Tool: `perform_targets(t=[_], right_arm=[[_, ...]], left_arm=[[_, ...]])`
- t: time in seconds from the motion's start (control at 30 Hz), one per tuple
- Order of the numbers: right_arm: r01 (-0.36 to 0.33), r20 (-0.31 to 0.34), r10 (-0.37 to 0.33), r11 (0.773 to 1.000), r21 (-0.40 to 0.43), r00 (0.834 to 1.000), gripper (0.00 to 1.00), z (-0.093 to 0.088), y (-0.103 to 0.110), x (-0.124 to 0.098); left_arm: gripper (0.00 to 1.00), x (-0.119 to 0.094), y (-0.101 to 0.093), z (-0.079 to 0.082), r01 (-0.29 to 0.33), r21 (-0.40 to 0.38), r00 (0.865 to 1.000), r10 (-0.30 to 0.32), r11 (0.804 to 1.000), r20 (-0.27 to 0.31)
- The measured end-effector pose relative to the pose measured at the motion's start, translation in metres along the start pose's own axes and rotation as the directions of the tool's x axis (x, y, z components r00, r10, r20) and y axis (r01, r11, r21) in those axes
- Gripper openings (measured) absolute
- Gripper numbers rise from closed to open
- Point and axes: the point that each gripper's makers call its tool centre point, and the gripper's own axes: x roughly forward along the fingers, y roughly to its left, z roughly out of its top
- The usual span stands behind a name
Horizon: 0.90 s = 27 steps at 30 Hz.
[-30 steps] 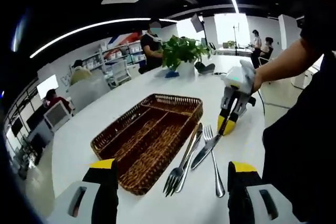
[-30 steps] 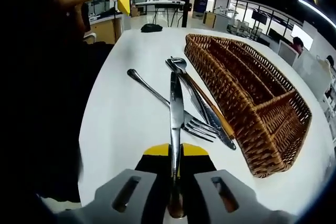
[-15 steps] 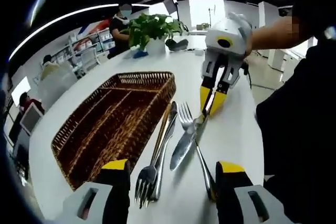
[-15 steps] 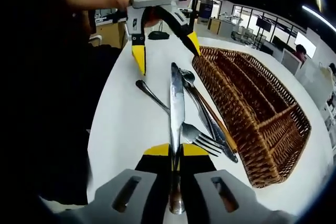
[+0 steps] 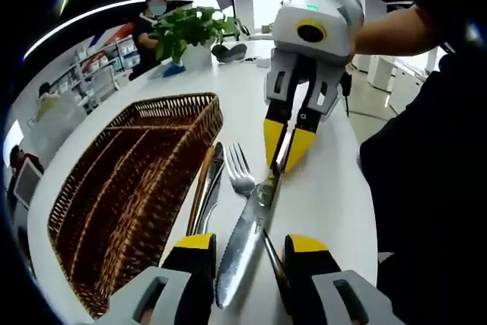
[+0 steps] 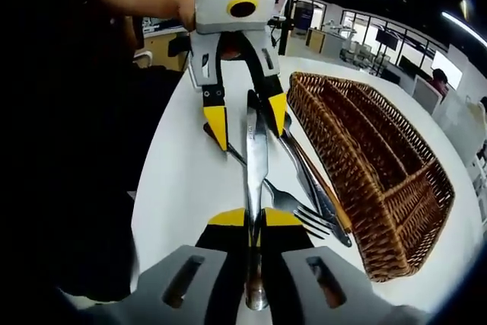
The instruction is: Arrange the knives, forks, and spoons in their matching storage slots by inserting each utensil handle-first until every utensil is classified and aligned in the correct compartment
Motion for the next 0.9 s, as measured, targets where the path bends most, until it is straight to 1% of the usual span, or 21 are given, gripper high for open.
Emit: perform_targets(t=[0.1,0.23,0.27,0.3,0.33,0.43,0.47,0.53,0.57,0.63,0.67,0.7,0.73,0.77,0.83,0.87,0.9], right_arm=[[0.000,0.002,0.000,1.000,-0.008,1.000,0.01,0.002,0.000,0.001],[-0.006,0.004,0.006,1.000,-0.021,1.000,0.02,0.004,0.002,0.003],[-0.006,0.005,0.006,1.000,-0.021,1.000,0.02,0.005,0.002,0.003],[-0.003,0.006,0.004,1.000,-0.026,1.000,0.02,0.005,0.001,0.004],[-0.002,0.007,0.002,1.000,-0.028,1.000,0.02,0.005,0.001,0.004],[-0.001,0.018,0.001,1.000,-0.012,1.000,0.03,0.006,-0.002,0.003],[-0.001,0.023,0.001,1.000,-0.007,1.000,0.03,0.006,-0.003,0.003],[-0.011,0.028,0.010,0.999,0.030,1.000,0.04,0.005,-0.003,0.003],[-0.013,0.029,0.012,1.000,0.025,1.000,0.05,0.005,-0.003,0.003],[-0.005,0.006,0.005,1.000,0.014,1.000,0.10,-0.003,-0.004,0.005],[-0.013,-0.014,0.014,1.000,0.018,1.000,0.15,-0.008,-0.003,0.007],[-0.016,-0.018,0.016,1.000,0.020,1.000,0.19,-0.012,-0.004,0.010],[-0.027,-0.023,0.027,1.000,0.012,0.999,0.20,-0.014,-0.002,0.011],[-0.034,-0.024,0.034,0.999,0.005,0.999,0.19,-0.015,-0.001,0.012],[-0.049,-0.035,0.048,0.999,-0.023,0.998,0.09,-0.017,0.002,0.014],[-0.051,-0.030,0.049,0.997,-0.061,0.998,0.08,-0.015,0.001,0.014],[-0.056,-0.031,0.055,0.998,-0.030,0.998,0.07,-0.015,0.004,0.015]], left_arm=[[0.28,0.000,-0.001,0.003,0.008,0.005,1.000,-0.008,1.000,0.007],[0.18,-0.001,0.001,0.002,0.005,0.030,1.000,-0.005,1.000,-0.007],[0.18,-0.001,0.000,0.001,0.016,0.045,1.000,-0.015,0.999,-0.015],[0.16,-0.002,-0.002,0.002,0.028,0.086,1.000,-0.027,0.996,-0.015],[0.15,-0.003,-0.002,0.002,0.027,0.103,0.999,-0.025,0.994,-0.019],[0.13,-0.004,-0.008,-0.001,0.067,0.160,0.997,-0.060,0.985,-0.052],[0.12,-0.003,-0.007,-0.002,0.068,0.166,0.996,-0.058,0.984,-0.064],[0.12,-0.003,-0.010,-0.002,0.076,0.165,0.996,-0.066,0.983,-0.067],[0.12,-0.003,-0.009,-0.002,0.081,0.159,0.995,-0.071,0.984,-0.064],[0.12,-0.004,-0.009,-0.001,0.085,0.157,0.995,-0.076,0.984,-0.061],[0.12,-0.005,-0.010,0.000,0.091,0.150,0.995,-0.083,0.984,-0.058],[0.12,-0.006,-0.011,0.002,0.098,0.148,0.995,-0.091,0.984,-0.050],[0.12,-0.007,-0.011,0.002,0.103,0.147,0.994,-0.096,0.984,-0.048],[0.12,-0.007,-0.011,0.001,0.106,0.151,0.994,-0.100,0.983,-0.046],[0.12,-0.008,-0.011,0.001,0.107,0.156,0.994,-0.101,0.982,-0.044],[0.12,-0.009,-0.012,0.000,0.109,0.167,0.994,-0.103,0.980,-0.046],[0.12,-0.009,-0.012,-0.001,0.110,0.174,0.994,-0.103,0.979,-0.049]])
